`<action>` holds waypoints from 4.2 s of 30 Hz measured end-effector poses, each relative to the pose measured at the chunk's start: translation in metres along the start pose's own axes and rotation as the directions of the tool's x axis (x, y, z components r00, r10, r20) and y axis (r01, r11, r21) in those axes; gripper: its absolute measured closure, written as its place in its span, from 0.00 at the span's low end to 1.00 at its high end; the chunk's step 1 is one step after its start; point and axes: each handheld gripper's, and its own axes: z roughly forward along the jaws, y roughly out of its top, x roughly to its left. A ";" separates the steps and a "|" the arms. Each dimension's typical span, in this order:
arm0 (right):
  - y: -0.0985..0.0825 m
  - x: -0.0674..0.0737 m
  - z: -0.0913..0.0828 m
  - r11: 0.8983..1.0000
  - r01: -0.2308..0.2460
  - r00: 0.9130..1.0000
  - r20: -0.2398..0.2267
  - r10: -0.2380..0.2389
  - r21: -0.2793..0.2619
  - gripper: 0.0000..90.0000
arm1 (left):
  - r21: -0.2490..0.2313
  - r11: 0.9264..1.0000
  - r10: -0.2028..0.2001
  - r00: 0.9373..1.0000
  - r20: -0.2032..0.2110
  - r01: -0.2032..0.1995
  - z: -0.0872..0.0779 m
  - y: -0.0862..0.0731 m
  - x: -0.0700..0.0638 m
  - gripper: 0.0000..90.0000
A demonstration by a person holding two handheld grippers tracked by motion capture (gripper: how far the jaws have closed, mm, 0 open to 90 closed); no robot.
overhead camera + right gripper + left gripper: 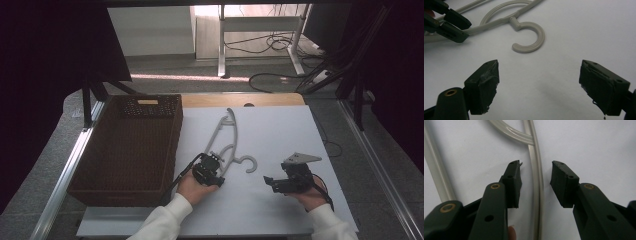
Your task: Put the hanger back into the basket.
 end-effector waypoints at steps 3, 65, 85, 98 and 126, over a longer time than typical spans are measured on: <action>0.000 0.000 0.000 1.000 0.000 1.000 0.000 0.000 0.001 0.19 | 0.000 1.000 0.015 0.999 -0.033 -0.015 0.001 0.000 -0.003 0.68; -0.005 -0.001 -0.019 0.996 0.043 0.999 -0.002 -0.043 -0.078 0.22 | -0.267 0.946 -0.083 0.936 0.342 0.181 -0.067 0.011 0.017 0.91; -0.011 -0.007 -0.025 0.996 0.028 0.999 0.024 -0.026 -0.083 0.22 | -0.375 0.900 -0.060 0.914 0.401 0.224 -0.114 0.013 0.033 0.91; -0.011 -0.007 -0.025 0.996 0.032 0.999 0.034 -0.030 -0.078 0.22 | -0.438 0.861 -0.042 0.893 0.449 0.261 -0.149 0.003 0.048 0.91; -0.012 -0.009 -0.022 0.997 0.042 0.998 0.055 -0.038 -0.070 0.22 | -0.537 0.796 -0.048 0.914 0.403 0.279 -0.217 -0.032 0.085 0.91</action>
